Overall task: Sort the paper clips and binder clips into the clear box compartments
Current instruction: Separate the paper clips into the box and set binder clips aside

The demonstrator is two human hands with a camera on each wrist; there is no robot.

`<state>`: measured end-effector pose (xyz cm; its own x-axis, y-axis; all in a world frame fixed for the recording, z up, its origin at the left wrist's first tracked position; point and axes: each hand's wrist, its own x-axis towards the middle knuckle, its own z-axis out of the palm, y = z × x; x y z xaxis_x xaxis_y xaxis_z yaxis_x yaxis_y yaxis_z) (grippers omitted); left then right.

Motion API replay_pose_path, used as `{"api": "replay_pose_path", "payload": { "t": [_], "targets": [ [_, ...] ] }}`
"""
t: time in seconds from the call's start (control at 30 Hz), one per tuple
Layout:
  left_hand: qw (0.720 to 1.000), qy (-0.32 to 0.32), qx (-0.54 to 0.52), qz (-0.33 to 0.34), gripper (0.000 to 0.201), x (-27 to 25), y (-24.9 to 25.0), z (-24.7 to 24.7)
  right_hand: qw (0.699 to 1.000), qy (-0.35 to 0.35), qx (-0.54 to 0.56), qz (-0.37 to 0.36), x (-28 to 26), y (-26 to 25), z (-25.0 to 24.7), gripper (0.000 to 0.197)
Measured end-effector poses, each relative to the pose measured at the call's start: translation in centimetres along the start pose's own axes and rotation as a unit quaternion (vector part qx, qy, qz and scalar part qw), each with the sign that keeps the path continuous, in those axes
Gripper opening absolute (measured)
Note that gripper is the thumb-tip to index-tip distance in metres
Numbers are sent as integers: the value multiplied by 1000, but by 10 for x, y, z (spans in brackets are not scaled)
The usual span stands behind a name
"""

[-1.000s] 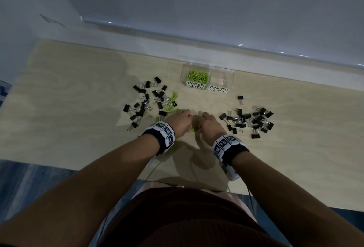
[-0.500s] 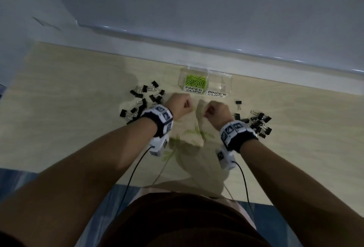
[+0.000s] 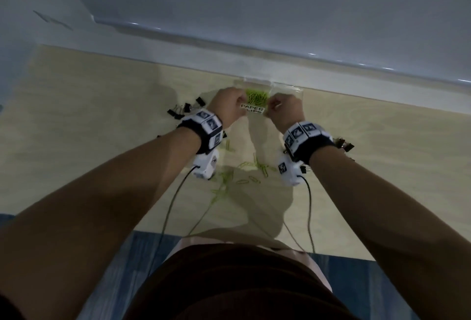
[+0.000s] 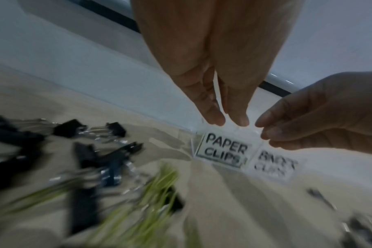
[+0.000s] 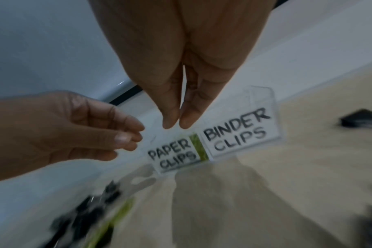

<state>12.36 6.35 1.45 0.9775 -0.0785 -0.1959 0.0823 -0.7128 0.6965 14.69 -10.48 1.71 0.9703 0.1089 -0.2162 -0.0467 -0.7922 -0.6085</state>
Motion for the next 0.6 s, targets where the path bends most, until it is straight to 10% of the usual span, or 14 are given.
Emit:
{"api": "replay_pose_path", "payload": {
  "t": [0.27, 0.43, 0.6],
  "targets": [
    [927, -293, 184, 143, 61, -119, -65, 29, 963, -210, -167, -13, -96, 53, 16, 49],
    [926, -269, 214, 155, 57, -119, -68, 48, 969, -208, -130, -28, -112, 47, 40, 70],
    [964, -213, 133, 80, 34, -109, -60, 49, 981, -156, -80, -77, -113, 41, 56, 43]
  ]
}}
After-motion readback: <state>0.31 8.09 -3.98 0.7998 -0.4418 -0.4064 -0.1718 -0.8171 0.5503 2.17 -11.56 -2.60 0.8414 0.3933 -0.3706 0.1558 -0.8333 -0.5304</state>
